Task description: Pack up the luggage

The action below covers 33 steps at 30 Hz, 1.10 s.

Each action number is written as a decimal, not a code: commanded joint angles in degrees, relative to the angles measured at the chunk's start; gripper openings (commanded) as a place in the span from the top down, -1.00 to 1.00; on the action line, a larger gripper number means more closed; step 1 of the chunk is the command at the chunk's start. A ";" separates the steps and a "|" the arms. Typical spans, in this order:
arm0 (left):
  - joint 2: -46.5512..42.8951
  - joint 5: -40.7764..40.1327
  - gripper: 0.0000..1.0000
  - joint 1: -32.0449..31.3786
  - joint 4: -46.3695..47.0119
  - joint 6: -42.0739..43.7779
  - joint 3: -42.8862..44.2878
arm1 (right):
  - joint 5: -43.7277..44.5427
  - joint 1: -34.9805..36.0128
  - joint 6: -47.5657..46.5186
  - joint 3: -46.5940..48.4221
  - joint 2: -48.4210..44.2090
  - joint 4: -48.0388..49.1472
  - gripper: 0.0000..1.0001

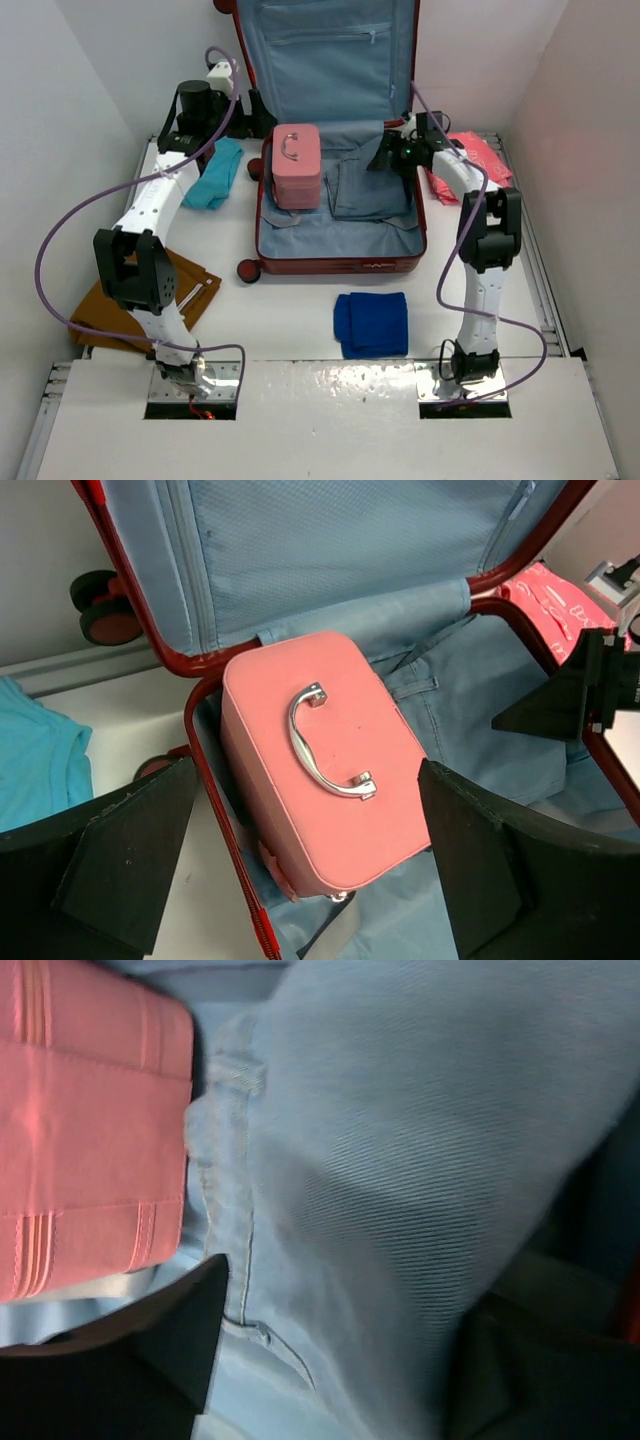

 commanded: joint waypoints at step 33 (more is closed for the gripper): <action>1.09 1.81 -0.97 4.13 2.47 1.28 1.62 | 31.50 -8.45 -33.41 14.03 9.20 -7.27 -0.98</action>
